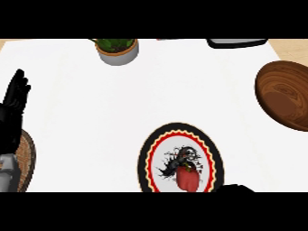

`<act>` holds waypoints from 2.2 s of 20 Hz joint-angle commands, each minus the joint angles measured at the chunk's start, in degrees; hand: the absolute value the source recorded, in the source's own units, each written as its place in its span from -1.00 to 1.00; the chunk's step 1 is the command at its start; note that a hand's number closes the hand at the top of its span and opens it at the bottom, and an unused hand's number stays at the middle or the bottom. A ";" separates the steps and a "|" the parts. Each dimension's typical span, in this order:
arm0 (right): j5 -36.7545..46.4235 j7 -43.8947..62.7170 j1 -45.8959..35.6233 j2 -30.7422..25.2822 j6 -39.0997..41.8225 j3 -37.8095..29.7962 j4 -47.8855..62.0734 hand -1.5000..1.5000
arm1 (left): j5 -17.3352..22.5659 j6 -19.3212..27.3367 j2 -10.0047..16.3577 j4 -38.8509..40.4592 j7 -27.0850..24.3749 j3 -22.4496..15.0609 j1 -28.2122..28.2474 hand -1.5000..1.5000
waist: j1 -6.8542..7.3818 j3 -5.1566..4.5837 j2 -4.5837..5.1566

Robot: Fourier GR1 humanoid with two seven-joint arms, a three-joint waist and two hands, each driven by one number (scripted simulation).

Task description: Pick the tomato from the plate and place it in the bowl

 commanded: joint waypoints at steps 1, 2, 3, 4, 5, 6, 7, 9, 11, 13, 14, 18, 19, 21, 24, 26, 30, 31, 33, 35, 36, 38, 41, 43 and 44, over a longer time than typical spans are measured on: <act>-8.38 0.98 11.26 -1.45 -0.39 -4.94 -15.34 1.00 | -0.31 0.52 -0.48 1.73 -1.68 0.30 0.86 0.00 | 0.23 0.00 0.88; -9.42 1.09 14.40 -3.19 -1.16 -7.28 -18.96 1.00 | 0.64 -0.66 0.84 -0.15 -0.31 0.97 0.53 0.00 | 0.14 0.04 0.54; -12.53 0.48 16.59 -3.96 -1.36 -10.57 -21.13 1.00 | 1.19 -1.20 0.90 0.74 -0.89 1.12 0.05 0.00 | 0.41 0.08 0.83; -13.12 2.46 19.39 -4.65 -0.65 -11.60 -25.26 1.00 | 0.13 0.33 -0.59 0.94 0.63 -0.07 -2.27 0.00 | 0.64 0.11 1.04; -15.95 2.14 20.87 -5.28 -1.98 -16.93 -26.24 1.00 | 0.88 -0.88 -0.58 -1.46 -0.36 -0.56 0.70 0.00 | 1.79 0.17 0.86; -16.22 2.92 23.92 -5.47 -2.41 -18.09 -29.73 1.00 | -1.02 0.32 -0.96 -2.04 1.91 -1.78 -0.99 0.00 | 1.95 0.22 0.95; -19.78 6.21 23.35 -5.55 -0.23 -21.99 -31.61 1.00 | 1.07 -1.92 0.07 0.14 0.24 -0.74 -1.73 0.00 | 3.10 0.16 1.42; -25.89 5.16 26.04 -5.33 0.71 -27.35 -32.49 1.00 | -1.30 -0.39 -2.12 -1.19 -0.06 -3.60 -1.52 0.00 | 4.49 0.29 1.48; -33.71 8.70 22.40 -5.89 3.67 -34.43 -32.74 1.00 | -0.80 -1.12 -1.77 0.33 0.14 -3.30 -3.35 0.00 | 5.45 0.29 1.75; -38.00 11.47 21.39 -5.27 5.57 -36.70 -33.35 1.00 | -2.19 -0.10 -2.83 2.71 -0.46 -4.13 -5.67 0.00 | 5.84 0.29 1.81; -40.48 13.15 17.71 -5.16 5.32 -38.93 -29.97 1.00 | -1.51 -0.83 -2.84 3.29 -0.65 -4.08 -5.86 0.00 | 6.25 0.30 1.89; -45.45 13.46 6.32 -7.37 5.93 -44.11 -16.13 1.00 | -0.35 -2.39 -2.33 0.86 0.11 -3.77 -4.71 0.00 | 7.56 0.38 1.91; -49.18 19.48 1.43 -9.24 6.61 -45.48 -16.61 1.00 | -1.09 -1.45 -3.02 3.11 -0.32 -4.03 -7.47 0.00 | 7.74 0.33 2.12; -47.33 16.35 -0.90 -8.83 5.79 -46.25 -12.16 1.00 | -0.48 -1.62 -2.62 10.61 -4.42 -1.72 -9.48 0.00 | 6.86 0.32 2.05; -48.92 17.08 -9.63 -10.80 6.44 -46.49 -0.21 1.00 | -3.19 -0.84 -4.79 -0.72 1.34 -6.88 -3.83 0.00 | 8.09 0.40 1.86; -44.81 12.48 -14.74 -13.38 4.22 -48.79 8.14 1.00 | -1.71 -1.82 -2.30 2.54 2.02 -3.46 -8.49 0.00 | 8.10 0.44 2.01; -34.93 4.30 -20.79 -13.23 -1.63 -45.59 19.33 1.00 | -2.16 -1.20 -3.66 4.47 -1.29 -3.85 -7.83 0.00 | 7.88 0.42 2.07; -34.52 4.71 -23.92 -14.86 -2.02 -46.07 21.88 1.00 | -1.62 -2.12 -3.37 3.00 -0.70 -3.93 -6.50 0.00 | 7.99 0.40 2.00; -30.41 1.77 -27.94 -17.44 -6.30 -47.02 29.50 1.00 | -1.11 -2.54 -3.52 2.55 -1.60 -4.19 -6.31 0.00 | 9.49 0.51 2.38; -26.13 1.42 -32.67 -16.12 -10.92 -44.35 35.45 1.00 | -2.36 -1.75 -4.80 3.33 0.15 -5.63 -8.02 0.00 | 9.10 0.48 2.34; -24.11 -0.82 -33.97 -15.39 -14.21 -43.97 37.97 1.00 | -0.78 -2.97 -3.83 6.02 -3.52 -3.86 -6.47 0.00 | 9.34 0.47 2.52; -22.10 -5.04 -37.34 -15.96 -17.02 -44.02 46.65 1.00 | -0.93 -3.26 -2.85 3.89 -3.37 -3.48 -6.04 0.00 | 9.85 0.53 2.58; -20.16 -5.44 -46.21 -16.93 -18.78 -43.48 58.11 1.00 | -1.73 -2.66 -3.96 2.98 -1.15 -4.63 -6.76 0.00 | 9.92 0.52 2.55; -20.47 -6.33 -48.68 -15.17 -18.30 -43.36 64.56 1.00 | -1.41 -2.92 -3.41 5.17 -2.12 -3.63 -8.20 0.00 | 10.17 0.56 2.84; -20.91 -4.88 -49.34 -15.42 -16.94 -43.87 66.92 1.00 | -0.90 -4.15 -2.97 1.36 -1.89 -4.44 -5.82 0.00 | 10.70 0.58 2.71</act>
